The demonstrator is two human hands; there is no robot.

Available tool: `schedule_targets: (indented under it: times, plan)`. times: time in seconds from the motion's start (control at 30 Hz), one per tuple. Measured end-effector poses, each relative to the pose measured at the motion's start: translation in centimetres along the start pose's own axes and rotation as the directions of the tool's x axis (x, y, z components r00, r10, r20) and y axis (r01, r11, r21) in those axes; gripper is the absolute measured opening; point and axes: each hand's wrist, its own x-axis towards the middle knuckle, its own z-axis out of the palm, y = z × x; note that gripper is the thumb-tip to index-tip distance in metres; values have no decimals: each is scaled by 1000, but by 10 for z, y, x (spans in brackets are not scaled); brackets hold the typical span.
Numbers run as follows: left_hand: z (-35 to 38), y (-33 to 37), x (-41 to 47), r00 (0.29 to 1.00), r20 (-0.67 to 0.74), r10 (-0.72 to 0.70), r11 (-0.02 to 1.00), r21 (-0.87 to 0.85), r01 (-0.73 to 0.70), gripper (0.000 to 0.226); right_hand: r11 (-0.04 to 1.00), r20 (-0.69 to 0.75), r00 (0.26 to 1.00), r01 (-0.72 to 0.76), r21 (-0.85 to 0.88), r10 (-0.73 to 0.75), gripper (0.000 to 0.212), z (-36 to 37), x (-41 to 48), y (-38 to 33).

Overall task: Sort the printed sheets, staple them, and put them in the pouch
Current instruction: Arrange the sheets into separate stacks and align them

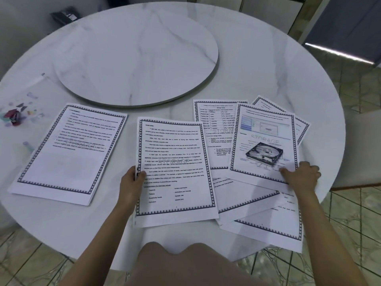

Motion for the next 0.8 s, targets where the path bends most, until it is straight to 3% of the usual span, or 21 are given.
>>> schedule_targets:
  times: [0.17,0.27,0.4,0.63,0.8]
  plan:
    - [-7,4,-1,999,9,49,998,-25,-49,15,989,-66,998,9,150,1,51,-2,4,2]
    - [-11,8,-3,997,2,76,995,-61,-75,15,976,-112,991,98,197,-77,31,-6,1,2]
    - [-14,16,-5,996,18,91,988,-131,-88,17,935,-155,972,217,281,-179,26,-11,-7,-1]
    - [-15,25,-4,987,133,94,964,-261,-56,21,800,-7,990,120,588,-144,30,-7,-19,-7]
    - [-12,30,-1,985,163,49,944,-331,8,20,705,75,980,80,704,-186,23,6,-39,-16]
